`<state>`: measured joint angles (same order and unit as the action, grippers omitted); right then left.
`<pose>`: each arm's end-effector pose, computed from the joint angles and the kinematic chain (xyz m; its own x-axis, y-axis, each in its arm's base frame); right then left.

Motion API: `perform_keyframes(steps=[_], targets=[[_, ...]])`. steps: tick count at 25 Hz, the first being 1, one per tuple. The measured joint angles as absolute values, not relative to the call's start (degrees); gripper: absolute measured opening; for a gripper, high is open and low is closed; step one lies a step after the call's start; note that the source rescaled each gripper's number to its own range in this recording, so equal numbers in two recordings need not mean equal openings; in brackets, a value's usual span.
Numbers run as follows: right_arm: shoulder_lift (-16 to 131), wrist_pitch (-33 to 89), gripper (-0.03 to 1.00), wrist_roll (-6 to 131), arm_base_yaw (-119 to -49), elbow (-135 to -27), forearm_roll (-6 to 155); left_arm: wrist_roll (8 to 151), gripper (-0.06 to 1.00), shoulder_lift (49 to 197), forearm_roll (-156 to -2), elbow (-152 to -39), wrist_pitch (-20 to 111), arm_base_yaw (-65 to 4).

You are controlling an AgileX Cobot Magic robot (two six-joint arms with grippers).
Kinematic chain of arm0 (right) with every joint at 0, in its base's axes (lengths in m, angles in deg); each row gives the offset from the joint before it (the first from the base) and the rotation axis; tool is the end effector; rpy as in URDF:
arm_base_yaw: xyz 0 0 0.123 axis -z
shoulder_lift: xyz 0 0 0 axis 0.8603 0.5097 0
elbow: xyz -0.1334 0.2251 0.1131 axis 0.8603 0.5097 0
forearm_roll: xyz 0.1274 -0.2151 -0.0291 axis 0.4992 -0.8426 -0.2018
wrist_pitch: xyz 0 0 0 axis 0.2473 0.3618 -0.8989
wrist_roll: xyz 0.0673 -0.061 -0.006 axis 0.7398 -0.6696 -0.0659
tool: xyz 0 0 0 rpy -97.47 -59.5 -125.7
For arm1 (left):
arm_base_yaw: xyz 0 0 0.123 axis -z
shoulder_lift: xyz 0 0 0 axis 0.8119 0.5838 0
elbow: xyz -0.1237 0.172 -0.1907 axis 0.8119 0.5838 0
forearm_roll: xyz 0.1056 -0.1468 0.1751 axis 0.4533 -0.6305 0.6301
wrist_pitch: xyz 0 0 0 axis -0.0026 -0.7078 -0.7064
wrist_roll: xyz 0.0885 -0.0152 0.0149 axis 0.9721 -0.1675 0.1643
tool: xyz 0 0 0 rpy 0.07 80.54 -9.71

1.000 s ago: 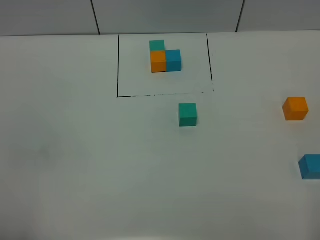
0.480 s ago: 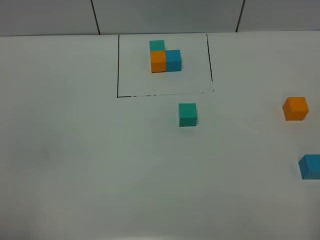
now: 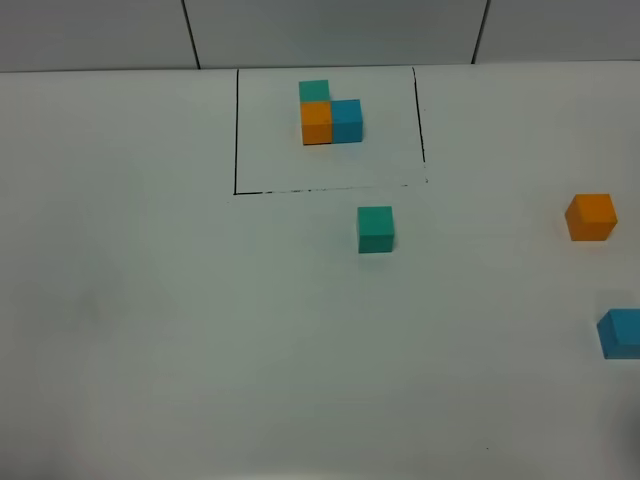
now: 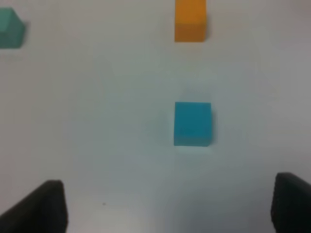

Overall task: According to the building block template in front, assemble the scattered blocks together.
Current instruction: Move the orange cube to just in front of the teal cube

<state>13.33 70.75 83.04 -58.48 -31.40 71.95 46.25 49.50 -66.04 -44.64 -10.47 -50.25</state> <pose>0.0819 0.0053 0.2785 -0.7128 0.0265 -0.7008 -0.0251 0.9977 0.0633 -0.0057 -0.0004 0.2798 -0.4330 0.0347 -0.9007 0.0800 0.9968 -0.0001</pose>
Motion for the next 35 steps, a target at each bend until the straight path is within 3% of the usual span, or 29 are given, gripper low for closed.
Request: perform_keyframes(steps=[9, 20, 35], targets=[[46.60, 64.13, 0.72, 82.91, -58.48, -43.48, 70.74, 46.25, 0.68, 49.50, -66.04, -44.64, -10.47, -50.25], [76.96, 62.08, 0.72, 81.39, -58.48, -60.69, 66.60, 46.30, 0.68, 49.50, -66.04, -44.64, -10.47, -50.25], [98.60, 61.06, 0.72, 79.95, -58.48, -76.56, 65.87, 46.30, 0.68, 49.50, -66.04, -44.64, -10.47, -50.25]])
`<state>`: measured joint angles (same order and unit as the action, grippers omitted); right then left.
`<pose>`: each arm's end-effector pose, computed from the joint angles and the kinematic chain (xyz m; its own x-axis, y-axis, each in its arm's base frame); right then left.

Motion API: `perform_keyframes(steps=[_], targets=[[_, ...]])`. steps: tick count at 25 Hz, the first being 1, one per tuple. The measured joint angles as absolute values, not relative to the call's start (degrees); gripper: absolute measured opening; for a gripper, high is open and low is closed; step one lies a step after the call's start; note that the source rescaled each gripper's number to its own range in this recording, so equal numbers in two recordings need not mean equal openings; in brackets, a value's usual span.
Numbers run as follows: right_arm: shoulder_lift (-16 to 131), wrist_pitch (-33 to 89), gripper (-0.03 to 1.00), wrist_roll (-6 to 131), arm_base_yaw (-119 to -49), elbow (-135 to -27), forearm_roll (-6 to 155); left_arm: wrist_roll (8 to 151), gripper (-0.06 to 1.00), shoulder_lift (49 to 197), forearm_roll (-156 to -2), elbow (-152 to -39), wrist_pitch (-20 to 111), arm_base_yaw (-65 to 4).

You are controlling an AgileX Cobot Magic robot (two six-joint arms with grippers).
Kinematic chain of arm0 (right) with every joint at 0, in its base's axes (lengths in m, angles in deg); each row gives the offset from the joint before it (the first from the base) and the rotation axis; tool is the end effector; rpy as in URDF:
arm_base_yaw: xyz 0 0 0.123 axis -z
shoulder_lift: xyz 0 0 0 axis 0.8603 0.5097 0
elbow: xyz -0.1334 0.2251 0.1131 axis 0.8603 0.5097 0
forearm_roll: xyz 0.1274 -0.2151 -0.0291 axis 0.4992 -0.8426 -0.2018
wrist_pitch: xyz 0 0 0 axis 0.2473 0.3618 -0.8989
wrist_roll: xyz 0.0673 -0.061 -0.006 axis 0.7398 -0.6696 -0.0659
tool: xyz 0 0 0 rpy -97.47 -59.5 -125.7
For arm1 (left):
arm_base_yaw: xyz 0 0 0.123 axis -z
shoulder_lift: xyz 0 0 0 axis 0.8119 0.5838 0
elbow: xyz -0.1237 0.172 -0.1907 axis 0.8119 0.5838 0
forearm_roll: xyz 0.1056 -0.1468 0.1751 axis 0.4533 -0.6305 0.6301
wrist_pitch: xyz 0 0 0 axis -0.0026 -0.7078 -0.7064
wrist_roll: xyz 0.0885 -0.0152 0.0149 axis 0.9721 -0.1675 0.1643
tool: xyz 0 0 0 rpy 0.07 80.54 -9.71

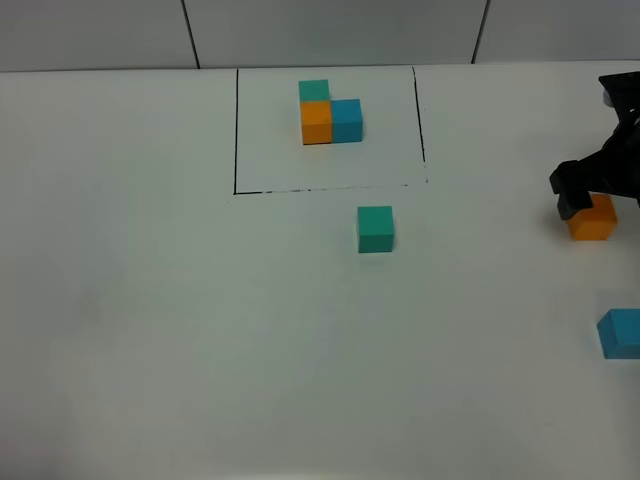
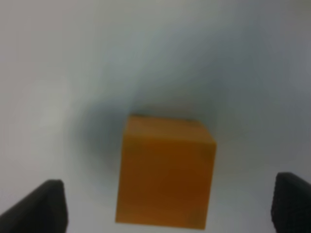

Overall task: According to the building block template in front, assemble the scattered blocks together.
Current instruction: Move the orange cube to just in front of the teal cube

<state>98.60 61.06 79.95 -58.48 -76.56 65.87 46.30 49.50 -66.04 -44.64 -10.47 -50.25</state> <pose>0.3937 -0.0069 0.1557 -0.9665 -0.0904 -0.2402 -0.0847 0.9958 -0.0338 -0.0057 -0.0004 0.2798 -0.4329 0.0355 -0.9007 0.0804 0.9968 0.0007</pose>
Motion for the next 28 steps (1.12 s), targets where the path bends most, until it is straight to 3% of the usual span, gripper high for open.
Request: perform_keyframes(steps=[18, 21, 23, 25, 28], targets=[[105.62, 59.13, 0.70, 81.52, -57.45, -78.41, 65.39, 46.30, 0.68, 49.50, -66.04, -44.64, -10.47, -50.25], [105.68, 59.52, 0.54, 81.58, -57.44, -78.54, 66.00, 46.30, 0.68, 49.50, -66.04, -44.64, -10.47, -50.25], [105.73, 59.58, 0.31, 81.58, -57.44, -78.60, 66.05, 46.30, 0.68, 49.50, -66.04, -44.64, -10.47, -50.25], [105.73, 59.69, 0.01, 81.62, -57.44, -78.60, 66.05, 46.30, 0.68, 49.50, -66.04, -44.64, -10.47, -50.25], [105.52, 60.55, 0.01, 81.34, -57.44, -78.78, 65.31, 46.30, 0.68, 49.50, -66.02, -44.64, -10.47, -50.25]])
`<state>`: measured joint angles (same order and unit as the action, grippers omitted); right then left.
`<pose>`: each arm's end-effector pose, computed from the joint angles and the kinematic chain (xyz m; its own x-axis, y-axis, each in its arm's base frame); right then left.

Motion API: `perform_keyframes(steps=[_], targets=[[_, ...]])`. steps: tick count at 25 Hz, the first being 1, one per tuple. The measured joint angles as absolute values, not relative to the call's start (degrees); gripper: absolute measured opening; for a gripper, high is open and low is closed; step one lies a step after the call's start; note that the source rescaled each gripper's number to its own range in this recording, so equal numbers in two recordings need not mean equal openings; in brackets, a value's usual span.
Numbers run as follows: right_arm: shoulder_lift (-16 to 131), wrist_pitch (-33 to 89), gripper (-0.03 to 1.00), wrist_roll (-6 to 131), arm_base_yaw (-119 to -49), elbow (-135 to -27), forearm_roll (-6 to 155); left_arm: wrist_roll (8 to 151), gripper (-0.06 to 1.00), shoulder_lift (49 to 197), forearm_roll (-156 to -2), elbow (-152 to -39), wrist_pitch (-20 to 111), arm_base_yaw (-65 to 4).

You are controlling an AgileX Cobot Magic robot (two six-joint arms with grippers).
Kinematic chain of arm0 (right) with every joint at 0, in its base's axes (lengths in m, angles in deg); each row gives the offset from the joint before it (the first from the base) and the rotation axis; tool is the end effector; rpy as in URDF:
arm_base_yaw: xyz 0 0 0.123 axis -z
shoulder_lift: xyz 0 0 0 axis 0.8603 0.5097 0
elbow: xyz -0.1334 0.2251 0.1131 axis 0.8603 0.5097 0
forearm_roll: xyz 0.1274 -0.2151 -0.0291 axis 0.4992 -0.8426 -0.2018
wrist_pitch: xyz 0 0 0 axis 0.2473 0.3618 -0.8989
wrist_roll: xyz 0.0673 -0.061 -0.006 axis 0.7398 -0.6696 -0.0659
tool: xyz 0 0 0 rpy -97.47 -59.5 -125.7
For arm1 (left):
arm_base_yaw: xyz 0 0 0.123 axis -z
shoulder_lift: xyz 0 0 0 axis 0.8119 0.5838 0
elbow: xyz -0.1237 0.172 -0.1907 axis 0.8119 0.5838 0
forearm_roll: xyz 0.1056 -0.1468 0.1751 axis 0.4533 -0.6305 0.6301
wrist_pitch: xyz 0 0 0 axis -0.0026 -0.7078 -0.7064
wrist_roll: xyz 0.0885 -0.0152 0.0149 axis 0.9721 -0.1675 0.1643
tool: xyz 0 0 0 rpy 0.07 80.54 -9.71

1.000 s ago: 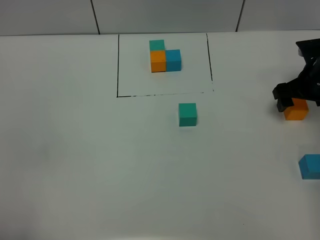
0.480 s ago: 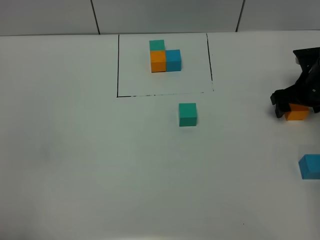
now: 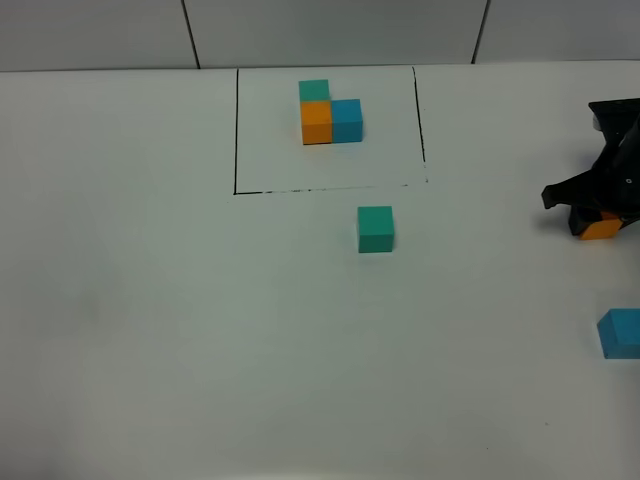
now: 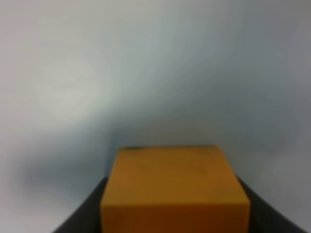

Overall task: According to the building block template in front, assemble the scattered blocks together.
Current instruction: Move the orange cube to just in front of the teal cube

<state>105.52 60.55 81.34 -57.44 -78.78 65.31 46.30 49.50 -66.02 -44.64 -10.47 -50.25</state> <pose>0.4044 -0.0150 0.1167 -0.9841 -0.0555 -0.1690 -0.0511 0.9982 -0.0299 -0.0057 -0.0004 0.2798 -0.4329 0.0357 -0.9007 0.0802 0.9968 0.0010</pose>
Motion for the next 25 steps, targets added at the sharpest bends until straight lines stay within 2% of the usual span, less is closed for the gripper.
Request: perform_keyframes(steps=[4, 7, 10, 19, 25], targets=[[103.01, 64.87, 0.01, 80.95, -58.23, -78.70, 62.91, 46.30, 0.68, 49.50, -66.02, -44.64, -10.47, -50.25], [98.16, 68.03, 0.01, 86.37, -60.89, -78.70, 62.91, 46.24, 0.68, 49.50, -66.02, -44.64, -10.47, -50.25], [94.14, 69.97, 0.01, 93.35, -66.04, -76.98, 62.75, 46.24, 0.68, 49.50, -66.02, -44.64, -10.42, -50.25], [89.73, 68.62, 0.01, 113.44, -87.48, -70.39, 63.22, 46.24, 0.68, 49.50, -66.02, -44.64, -10.42, -50.25], [90.79, 65.63, 0.01, 126.74, -96.19, -70.29, 61.42, 46.24, 0.68, 49.50, -66.02, -44.64, -10.42, -50.25]])
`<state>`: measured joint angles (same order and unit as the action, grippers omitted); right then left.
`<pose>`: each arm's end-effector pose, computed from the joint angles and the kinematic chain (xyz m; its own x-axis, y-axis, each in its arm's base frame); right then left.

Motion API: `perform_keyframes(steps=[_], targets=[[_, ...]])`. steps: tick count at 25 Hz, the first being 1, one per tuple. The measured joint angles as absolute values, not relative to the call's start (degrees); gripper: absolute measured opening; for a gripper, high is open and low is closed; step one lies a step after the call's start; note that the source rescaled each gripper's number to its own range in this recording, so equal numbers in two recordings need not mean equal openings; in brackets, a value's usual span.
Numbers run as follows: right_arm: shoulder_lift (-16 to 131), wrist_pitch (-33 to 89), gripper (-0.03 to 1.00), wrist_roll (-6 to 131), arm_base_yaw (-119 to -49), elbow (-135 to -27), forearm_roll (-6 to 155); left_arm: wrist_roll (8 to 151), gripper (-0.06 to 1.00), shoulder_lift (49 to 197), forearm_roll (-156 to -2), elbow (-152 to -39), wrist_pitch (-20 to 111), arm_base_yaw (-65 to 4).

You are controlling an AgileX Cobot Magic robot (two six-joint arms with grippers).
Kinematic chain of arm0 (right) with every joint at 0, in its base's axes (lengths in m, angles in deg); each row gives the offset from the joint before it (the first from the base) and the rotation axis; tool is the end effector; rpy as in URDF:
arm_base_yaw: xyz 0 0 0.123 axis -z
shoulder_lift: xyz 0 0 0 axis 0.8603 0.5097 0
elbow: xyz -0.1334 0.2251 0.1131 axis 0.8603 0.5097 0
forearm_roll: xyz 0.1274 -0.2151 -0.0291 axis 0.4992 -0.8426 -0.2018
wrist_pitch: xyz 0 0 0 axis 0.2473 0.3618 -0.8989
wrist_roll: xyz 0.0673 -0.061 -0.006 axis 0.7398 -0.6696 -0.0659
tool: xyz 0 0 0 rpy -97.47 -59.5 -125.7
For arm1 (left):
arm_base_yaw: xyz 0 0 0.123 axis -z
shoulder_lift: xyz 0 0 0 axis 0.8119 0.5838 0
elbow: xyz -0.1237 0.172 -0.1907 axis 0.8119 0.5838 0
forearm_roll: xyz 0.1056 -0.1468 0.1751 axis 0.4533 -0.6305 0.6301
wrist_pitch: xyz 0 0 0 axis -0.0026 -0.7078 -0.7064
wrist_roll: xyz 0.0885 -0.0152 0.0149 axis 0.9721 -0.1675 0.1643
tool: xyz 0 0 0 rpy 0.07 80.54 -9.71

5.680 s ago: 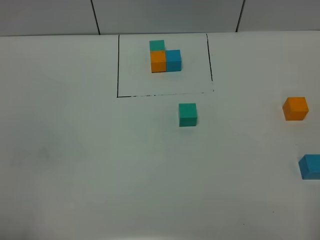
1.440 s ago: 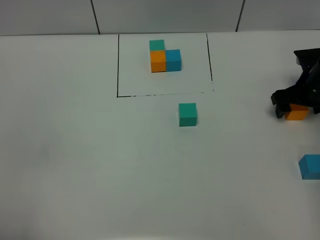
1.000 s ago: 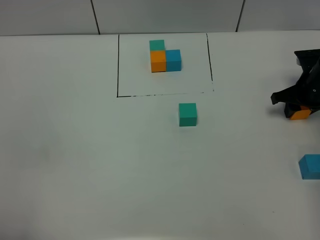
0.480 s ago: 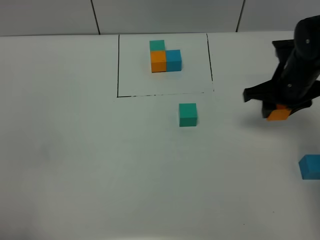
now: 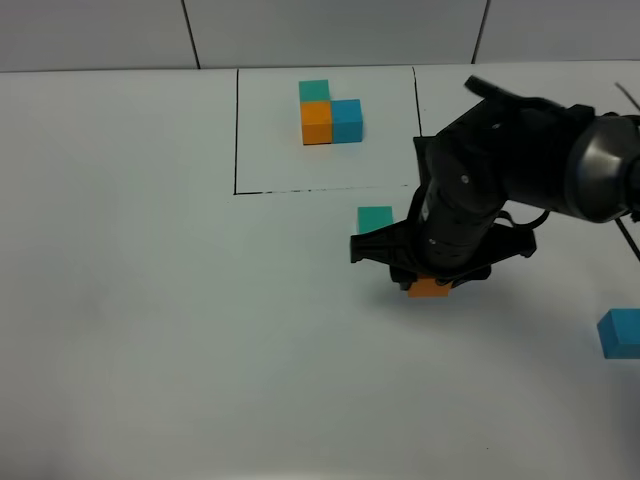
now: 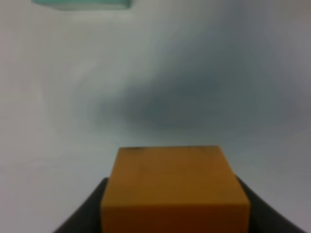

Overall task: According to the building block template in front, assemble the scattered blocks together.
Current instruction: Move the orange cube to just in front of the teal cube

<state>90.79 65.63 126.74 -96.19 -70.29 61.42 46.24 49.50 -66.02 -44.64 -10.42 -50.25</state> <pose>0.2903 0.2098 0.1791 -0.9810 0.0284 -0.1920 0.0158 0.9976 0.0668 -0.0056 -0.0004 0.2799 -0.4322 0.0346 -0.9011 0.0798 0.9968 0.0000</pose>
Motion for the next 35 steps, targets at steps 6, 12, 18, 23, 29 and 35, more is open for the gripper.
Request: perform_keyframes(steps=[6, 12, 18, 23, 29, 35], targets=[[97.15, 64.05, 0.01, 131.64, -98.91, -74.25, 61.18, 46.24, 0.68, 49.50, -66.02, -44.64, -10.42, -50.25], [102.39, 65.90, 0.01, 129.48, -98.99, -81.21, 60.39, 46.24, 0.68, 49.50, -66.02, -44.64, -10.42, -50.25], [105.17, 66.73, 0.01, 128.43, -98.99, -82.93, 58.12, 46.24, 0.68, 49.50, -66.02, -44.64, -10.42, -50.25], [106.67, 65.91, 0.01, 128.82, -98.83, -82.93, 56.78, 46.29, 0.68, 49.50, -66.02, -44.64, -10.42, -50.25], [107.36, 63.20, 0.01, 128.88, -98.43, -82.93, 57.16, 46.29, 0.68, 49.50, -66.02, -44.64, -10.42, -50.25], [108.45, 63.01, 0.01, 128.99, -97.79, -83.15, 57.41, 46.29, 0.68, 49.50, -66.02, -44.64, -10.42, -50.25]])
